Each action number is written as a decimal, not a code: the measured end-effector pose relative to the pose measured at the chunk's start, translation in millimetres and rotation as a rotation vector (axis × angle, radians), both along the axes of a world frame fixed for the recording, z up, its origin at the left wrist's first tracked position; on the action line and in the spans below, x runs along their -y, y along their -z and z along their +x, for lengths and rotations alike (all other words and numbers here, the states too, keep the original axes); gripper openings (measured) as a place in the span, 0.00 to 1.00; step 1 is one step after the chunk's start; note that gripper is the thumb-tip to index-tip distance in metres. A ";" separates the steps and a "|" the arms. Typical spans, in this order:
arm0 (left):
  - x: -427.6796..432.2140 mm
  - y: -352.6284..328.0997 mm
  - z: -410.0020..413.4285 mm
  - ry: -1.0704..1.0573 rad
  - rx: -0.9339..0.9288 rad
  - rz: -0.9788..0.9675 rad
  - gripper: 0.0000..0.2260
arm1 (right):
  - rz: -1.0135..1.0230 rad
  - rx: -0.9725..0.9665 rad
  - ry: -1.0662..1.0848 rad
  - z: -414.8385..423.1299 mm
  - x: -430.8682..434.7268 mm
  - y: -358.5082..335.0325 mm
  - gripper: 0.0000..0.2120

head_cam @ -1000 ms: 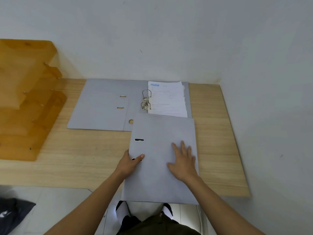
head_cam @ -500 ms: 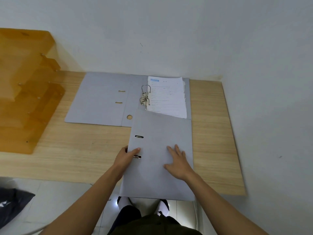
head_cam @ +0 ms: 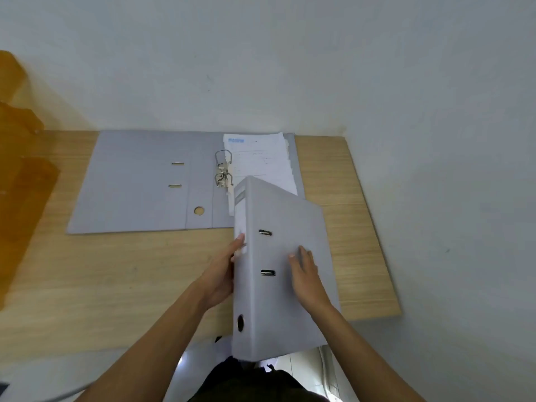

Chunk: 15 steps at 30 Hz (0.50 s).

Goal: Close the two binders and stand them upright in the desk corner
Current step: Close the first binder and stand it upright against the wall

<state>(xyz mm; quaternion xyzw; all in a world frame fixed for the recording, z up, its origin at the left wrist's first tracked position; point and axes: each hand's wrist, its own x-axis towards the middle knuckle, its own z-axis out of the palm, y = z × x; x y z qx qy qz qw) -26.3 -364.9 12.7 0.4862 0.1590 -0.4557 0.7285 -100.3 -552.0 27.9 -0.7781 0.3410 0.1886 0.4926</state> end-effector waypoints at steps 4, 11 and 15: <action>31.4 -30.7 12.2 0.104 -0.020 -0.209 0.25 | 0.019 0.132 0.100 10.6 -2.5 -25.2 0.32; 69.1 -65.7 20.4 0.326 0.158 -0.137 0.23 | 0.060 0.349 0.222 21.5 5.4 -68.2 0.38; 88.5 -95.2 28.2 0.338 0.359 -0.150 0.24 | 0.048 0.526 0.245 28.7 22.0 -100.0 0.38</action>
